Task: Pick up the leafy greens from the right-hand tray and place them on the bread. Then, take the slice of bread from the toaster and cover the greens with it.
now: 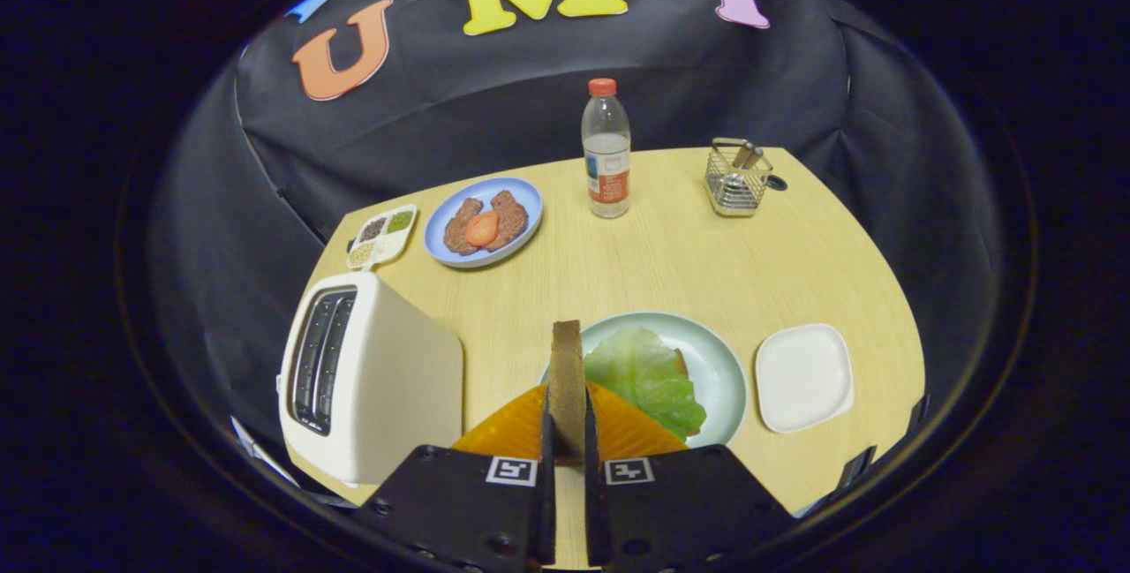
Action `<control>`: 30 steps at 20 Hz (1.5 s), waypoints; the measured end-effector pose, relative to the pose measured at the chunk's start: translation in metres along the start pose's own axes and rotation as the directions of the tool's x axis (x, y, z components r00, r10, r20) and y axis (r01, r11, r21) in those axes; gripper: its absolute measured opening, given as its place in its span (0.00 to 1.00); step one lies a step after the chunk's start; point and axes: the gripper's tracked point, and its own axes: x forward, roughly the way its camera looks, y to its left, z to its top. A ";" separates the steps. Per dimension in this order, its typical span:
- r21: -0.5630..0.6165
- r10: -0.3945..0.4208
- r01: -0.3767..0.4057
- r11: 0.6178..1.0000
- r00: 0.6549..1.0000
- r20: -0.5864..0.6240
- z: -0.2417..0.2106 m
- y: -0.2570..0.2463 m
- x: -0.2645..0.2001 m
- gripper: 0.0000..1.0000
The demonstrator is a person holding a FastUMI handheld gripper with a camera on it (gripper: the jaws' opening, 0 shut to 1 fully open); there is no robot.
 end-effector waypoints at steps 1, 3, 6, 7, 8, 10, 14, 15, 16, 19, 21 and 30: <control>0.012 0.021 -0.021 1.000 1.000 -0.003 -0.002 0.000 0.003 0.13; 0.029 0.028 -0.028 0.999 0.999 -0.022 -0.005 -0.005 0.010 0.13; 0.032 0.012 -0.012 0.999 1.000 -0.018 -0.004 -0.017 0.015 0.13; 0.027 0.002 -0.002 1.000 1.000 -0.018 -0.004 -0.022 0.017 0.13; 0.019 -0.008 0.008 1.000 1.000 -0.023 -0.005 -0.027 0.019 0.13; 0.010 -0.022 0.023 1.000 0.999 -0.026 -0.005 -0.036 0.022 0.15; -0.048 -0.051 0.049 0.998 0.998 -0.040 -0.010 -0.054 0.033 0.23; -0.063 -0.065 0.062 0.996 0.997 -0.046 -0.012 -0.059 0.036 0.23; -0.073 -0.074 0.070 0.995 0.996 -0.049 -0.013 -0.063 0.039 0.24; -0.109 -0.084 0.078 0.991 0.995 -0.056 -0.015 -0.070 0.049 0.37; -0.125 -0.067 0.060 0.990 0.996 -0.051 -0.013 -0.070 0.052 0.44; -0.163 -0.117 0.113 0.980 0.993 -0.019 -0.006 -0.089 0.030 0.70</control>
